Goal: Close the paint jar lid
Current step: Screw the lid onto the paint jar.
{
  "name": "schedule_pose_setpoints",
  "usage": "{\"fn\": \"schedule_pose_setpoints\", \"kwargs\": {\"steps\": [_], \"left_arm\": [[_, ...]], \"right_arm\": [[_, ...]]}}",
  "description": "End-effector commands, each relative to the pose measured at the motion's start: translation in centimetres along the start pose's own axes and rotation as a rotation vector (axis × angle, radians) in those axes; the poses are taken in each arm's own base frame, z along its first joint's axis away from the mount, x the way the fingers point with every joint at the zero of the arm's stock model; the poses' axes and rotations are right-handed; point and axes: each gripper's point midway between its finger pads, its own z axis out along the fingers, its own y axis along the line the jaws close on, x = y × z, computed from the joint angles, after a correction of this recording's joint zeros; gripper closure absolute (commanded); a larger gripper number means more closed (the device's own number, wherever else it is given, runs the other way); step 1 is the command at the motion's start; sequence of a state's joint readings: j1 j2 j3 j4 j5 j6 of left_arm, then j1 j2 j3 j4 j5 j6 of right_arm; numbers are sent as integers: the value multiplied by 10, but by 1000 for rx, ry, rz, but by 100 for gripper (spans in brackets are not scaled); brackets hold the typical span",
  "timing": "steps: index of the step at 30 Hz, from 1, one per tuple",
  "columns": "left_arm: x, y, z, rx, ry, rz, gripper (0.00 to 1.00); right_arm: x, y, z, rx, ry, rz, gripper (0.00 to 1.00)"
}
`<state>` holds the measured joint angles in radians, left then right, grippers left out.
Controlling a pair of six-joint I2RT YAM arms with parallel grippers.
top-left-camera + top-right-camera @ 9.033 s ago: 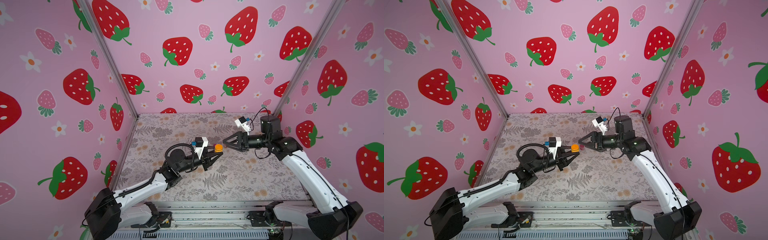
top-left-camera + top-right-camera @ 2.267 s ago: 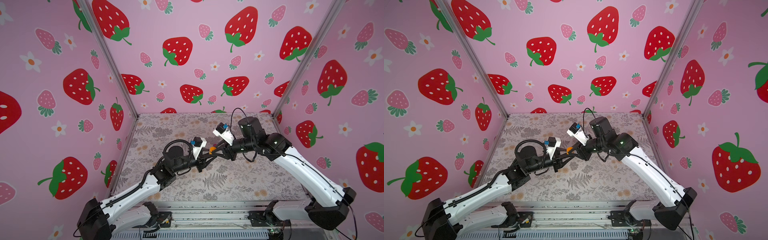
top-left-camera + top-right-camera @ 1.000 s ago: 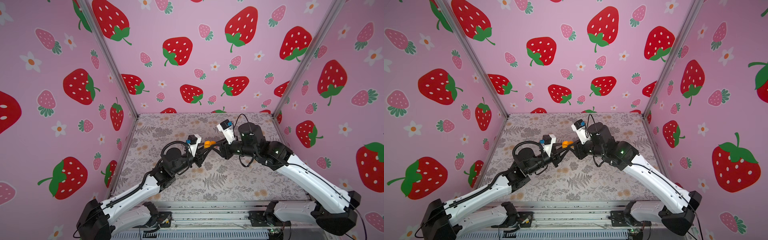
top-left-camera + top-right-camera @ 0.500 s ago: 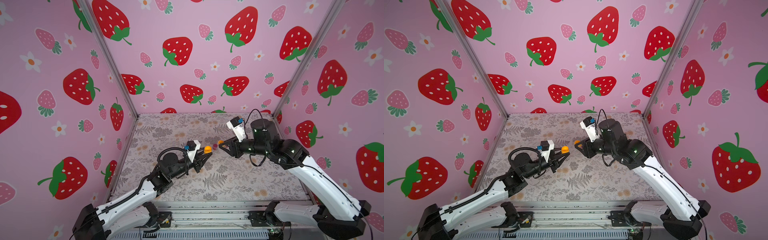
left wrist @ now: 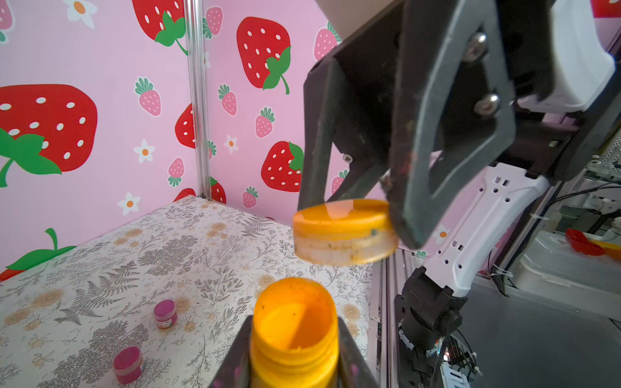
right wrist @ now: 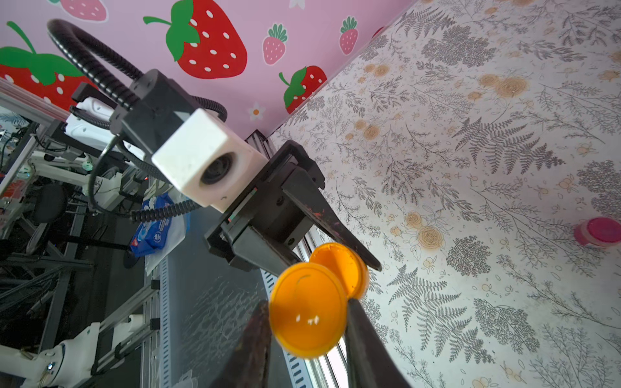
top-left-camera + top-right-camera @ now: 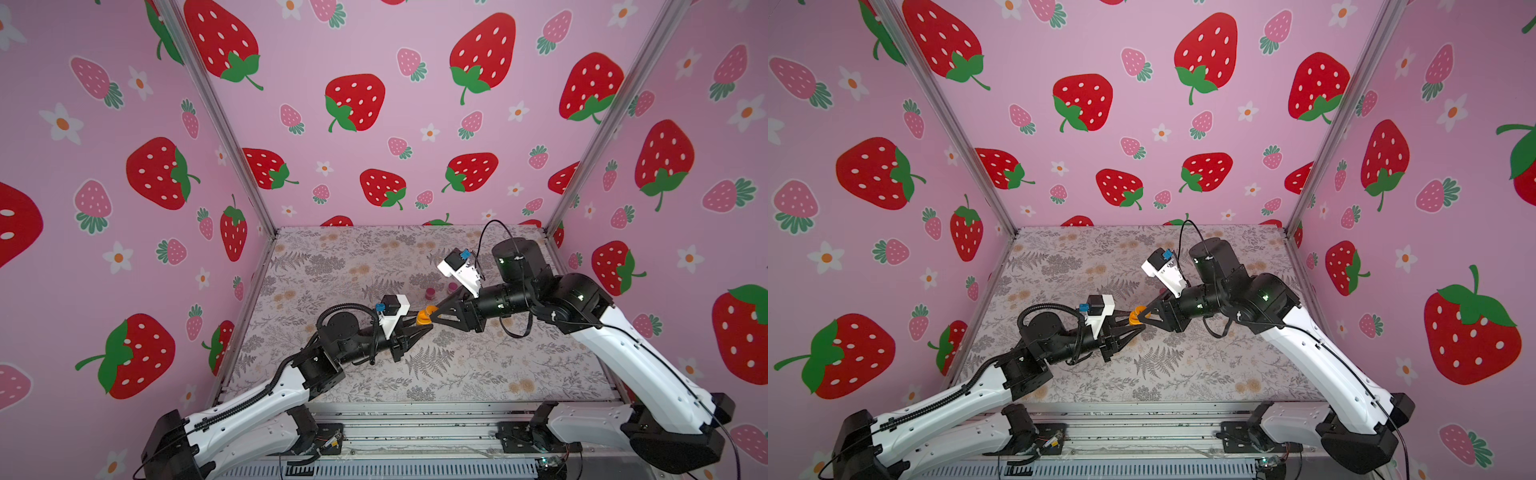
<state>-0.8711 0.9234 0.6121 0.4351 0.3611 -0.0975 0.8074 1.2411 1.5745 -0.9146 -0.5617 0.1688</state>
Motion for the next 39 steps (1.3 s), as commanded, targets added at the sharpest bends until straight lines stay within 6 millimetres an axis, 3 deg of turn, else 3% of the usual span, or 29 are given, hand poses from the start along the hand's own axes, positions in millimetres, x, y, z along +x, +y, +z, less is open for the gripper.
{"fn": "schedule_pose_setpoints", "kwargs": {"steps": [1,20,39], "left_arm": [[-21,-11,-1,46,-35,21,100],[-31,-14,9,70,-39,29,100],[-49,-14,9,62,-73,49,100]], "right_arm": [[9,6,-2,-24,46,-31,66],[16,-5,17,-35,58,-34,66],[49,-10,25,-45,63,-58,66]]}}
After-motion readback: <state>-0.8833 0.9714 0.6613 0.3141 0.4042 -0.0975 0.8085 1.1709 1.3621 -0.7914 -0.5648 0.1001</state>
